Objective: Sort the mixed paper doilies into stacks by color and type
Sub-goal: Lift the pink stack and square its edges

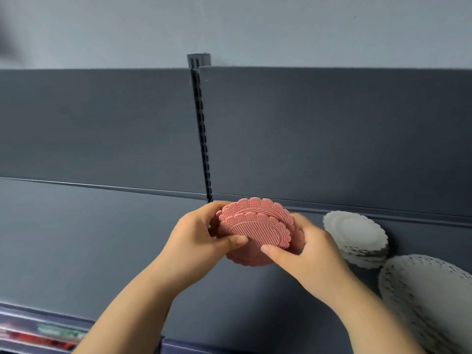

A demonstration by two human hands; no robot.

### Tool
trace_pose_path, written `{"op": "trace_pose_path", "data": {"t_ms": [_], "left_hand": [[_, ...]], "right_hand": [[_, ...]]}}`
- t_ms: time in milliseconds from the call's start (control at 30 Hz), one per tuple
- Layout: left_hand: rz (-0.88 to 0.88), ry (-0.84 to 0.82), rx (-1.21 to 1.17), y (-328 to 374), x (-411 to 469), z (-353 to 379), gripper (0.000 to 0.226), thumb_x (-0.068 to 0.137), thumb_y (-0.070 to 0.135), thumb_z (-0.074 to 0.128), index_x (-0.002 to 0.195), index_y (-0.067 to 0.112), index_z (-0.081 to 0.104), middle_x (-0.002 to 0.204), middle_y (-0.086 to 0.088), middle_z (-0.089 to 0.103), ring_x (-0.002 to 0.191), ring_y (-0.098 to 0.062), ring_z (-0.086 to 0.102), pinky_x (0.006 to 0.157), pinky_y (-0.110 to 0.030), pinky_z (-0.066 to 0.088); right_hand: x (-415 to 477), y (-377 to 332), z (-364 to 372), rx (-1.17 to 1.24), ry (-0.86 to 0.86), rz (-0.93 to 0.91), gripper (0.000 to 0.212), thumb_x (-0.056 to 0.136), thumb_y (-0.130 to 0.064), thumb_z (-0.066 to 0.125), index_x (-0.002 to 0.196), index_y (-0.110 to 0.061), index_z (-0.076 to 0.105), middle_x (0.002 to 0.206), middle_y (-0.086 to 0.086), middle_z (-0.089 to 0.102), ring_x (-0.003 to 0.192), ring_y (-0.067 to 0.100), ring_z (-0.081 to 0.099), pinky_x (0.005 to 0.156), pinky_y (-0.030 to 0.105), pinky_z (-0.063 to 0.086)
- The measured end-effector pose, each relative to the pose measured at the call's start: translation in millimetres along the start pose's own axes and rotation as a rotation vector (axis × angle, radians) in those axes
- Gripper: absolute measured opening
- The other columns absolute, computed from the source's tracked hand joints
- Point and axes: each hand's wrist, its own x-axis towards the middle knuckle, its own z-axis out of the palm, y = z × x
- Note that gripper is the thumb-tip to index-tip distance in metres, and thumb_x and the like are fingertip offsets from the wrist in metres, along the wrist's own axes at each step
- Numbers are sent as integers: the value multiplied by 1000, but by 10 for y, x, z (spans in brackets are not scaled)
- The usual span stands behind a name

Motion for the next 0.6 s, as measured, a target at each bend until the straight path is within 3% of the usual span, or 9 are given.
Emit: {"op": "trace_pose_path", "data": {"t_ms": [100, 267, 367, 467, 600], "left_hand": [[42, 104, 70, -164, -132, -401, 49, 69, 10, 79, 88, 51, 61, 83, 25, 69, 78, 4, 66, 67, -15, 52], [124, 224, 253, -500, -350, -1259, 59, 67, 16, 80, 89, 63, 52, 86, 36, 63, 79, 10, 61, 69, -4, 44], [127, 253, 322, -754, -515, -1816, 53, 66, 20, 81, 87, 59, 51, 87, 34, 63, 81, 12, 60, 70, -1, 41], [107, 284, 376, -1019, -675, -2353, 51, 64, 21, 83, 90, 53, 52, 80, 34, 61, 82, 10, 59, 71, 0, 40], [61, 328, 475, -1273, -811, -2853, 46, 58, 17, 87, 99, 25, 67, 78, 38, 52, 68, 7, 58, 72, 5, 34]], "right_hand": [[58, -265, 453, -17, 33, -36, 30, 68, -34, 74, 86, -47, 55, 91, -35, 62, 82, -11, 60, 61, 3, 45], [155, -756, 1385, -27, 102, -76, 33, 66, -27, 74, 79, -50, 55, 87, -29, 64, 77, -9, 60, 61, 3, 43], [184, -1031, 1969, -72, 117, -85, 34, 65, -29, 74, 80, -52, 54, 82, -21, 66, 77, -8, 59, 62, 3, 42], [239, -1259, 2539, -112, 105, -114, 36, 64, -31, 73, 81, -54, 51, 84, -25, 62, 82, -9, 56, 66, 2, 41], [328, -1468, 3088, -123, 57, -146, 42, 67, -27, 74, 84, -54, 48, 85, -28, 57, 88, -10, 52, 68, 1, 40]]}}
